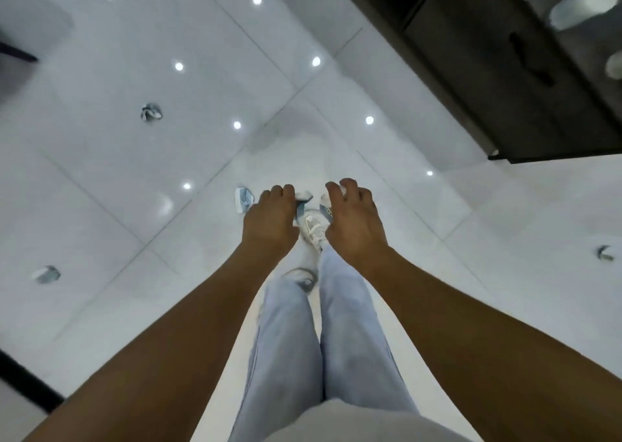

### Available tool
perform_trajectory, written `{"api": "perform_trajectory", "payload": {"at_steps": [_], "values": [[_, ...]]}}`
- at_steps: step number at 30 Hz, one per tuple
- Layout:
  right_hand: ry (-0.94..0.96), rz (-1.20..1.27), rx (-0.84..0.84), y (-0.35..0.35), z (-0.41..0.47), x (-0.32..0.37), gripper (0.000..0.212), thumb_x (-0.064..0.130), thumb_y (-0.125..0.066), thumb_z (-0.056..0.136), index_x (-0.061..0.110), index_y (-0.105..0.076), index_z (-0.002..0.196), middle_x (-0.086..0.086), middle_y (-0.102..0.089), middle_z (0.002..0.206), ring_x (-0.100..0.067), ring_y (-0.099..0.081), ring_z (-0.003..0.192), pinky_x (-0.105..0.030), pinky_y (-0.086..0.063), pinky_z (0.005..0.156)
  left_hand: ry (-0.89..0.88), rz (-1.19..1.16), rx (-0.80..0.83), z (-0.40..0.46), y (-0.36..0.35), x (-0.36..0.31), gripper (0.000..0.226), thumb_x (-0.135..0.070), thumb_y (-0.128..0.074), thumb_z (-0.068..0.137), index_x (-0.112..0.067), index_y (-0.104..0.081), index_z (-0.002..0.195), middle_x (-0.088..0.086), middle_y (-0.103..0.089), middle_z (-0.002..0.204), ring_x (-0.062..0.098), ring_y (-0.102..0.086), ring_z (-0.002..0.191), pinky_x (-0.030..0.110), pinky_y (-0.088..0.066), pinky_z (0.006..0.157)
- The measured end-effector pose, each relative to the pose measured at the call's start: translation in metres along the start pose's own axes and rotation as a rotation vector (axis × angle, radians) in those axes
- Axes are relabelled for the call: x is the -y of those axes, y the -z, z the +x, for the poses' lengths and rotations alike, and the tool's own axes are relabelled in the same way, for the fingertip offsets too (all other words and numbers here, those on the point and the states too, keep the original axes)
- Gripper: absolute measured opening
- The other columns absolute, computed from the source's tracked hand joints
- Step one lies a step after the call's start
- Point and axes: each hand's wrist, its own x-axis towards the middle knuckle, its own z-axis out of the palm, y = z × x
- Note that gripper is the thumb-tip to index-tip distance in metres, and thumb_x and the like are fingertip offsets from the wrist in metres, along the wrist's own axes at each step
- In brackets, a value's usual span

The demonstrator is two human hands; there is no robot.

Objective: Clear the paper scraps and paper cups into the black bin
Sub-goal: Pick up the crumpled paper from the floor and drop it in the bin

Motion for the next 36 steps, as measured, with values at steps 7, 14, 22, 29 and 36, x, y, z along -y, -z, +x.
{"api": "perform_trajectory", "payload": {"at_steps": [7,14,22,29,36], "values": [[-0.236,0.153,-0.082,0.011,-0.123,0.007,0.066,0.009,-0.065,0.082,0.018,-0.034,0.139,-0.007,-0.033,0.142,-0.029,-0.04,0.122,-0.033,-0.041,0.102,-0.261,0.149,-0.031,-0.074,0.022,-0.052,0.039,-0.01,-0.06,0.08,-0.01,-0.047,0.116,0.007,-0.054,0.11,0.024,-0.052,0.098,0.028,-0.033,0.066],[-0.535,0.317,-0.113,-0.018,-0.258,-0.022,0.064,0.007,-0.062,0.081,0.017,-0.034,0.138,-0.008,-0.034,0.14,-0.03,-0.042,0.117,-0.034,-0.041,0.097,-0.54,0.402,0.174,-0.156,-0.013,-0.11,0.04,-0.012,-0.058,0.082,-0.012,-0.044,0.119,0.005,-0.053,0.115,0.023,-0.051,0.104,0.026,-0.033,0.073],[-0.83,0.539,-0.26,-0.081,-0.387,-0.07,0.063,0.011,-0.063,0.081,0.017,-0.036,0.138,-0.008,-0.04,0.136,-0.029,-0.048,0.111,-0.033,-0.045,0.092,-0.885,0.614,0.264,-0.235,-0.087,-0.208,0.043,-0.017,-0.058,0.086,-0.013,-0.042,0.126,0.004,-0.053,0.117,0.022,-0.05,0.106,0.026,-0.037,0.082],[-1.054,0.722,-0.311,-0.18,-0.522,-0.108,0.065,0.016,-0.064,0.082,0.018,-0.034,0.14,-0.008,-0.038,0.138,-0.029,-0.047,0.112,-0.032,-0.044,0.093,-1.107,0.798,0.307,-0.334,-0.196,-0.28,0.041,-0.017,-0.061,0.082,-0.015,-0.044,0.12,0.002,-0.054,0.114,0.02,-0.051,0.099,0.024,-0.036,0.076],[-1.305,0.929,-0.388,-0.291,-0.673,-0.119,0.065,0.016,-0.065,0.081,0.016,-0.036,0.14,-0.009,-0.038,0.137,-0.03,-0.047,0.112,-0.033,-0.043,0.092,-1.342,0.936,0.369,-0.472,-0.323,-0.321,0.035,-0.008,-0.054,0.081,-0.007,-0.051,0.116,0.009,-0.057,0.105,0.026,-0.052,0.089,0.03,-0.036,0.068]]}}
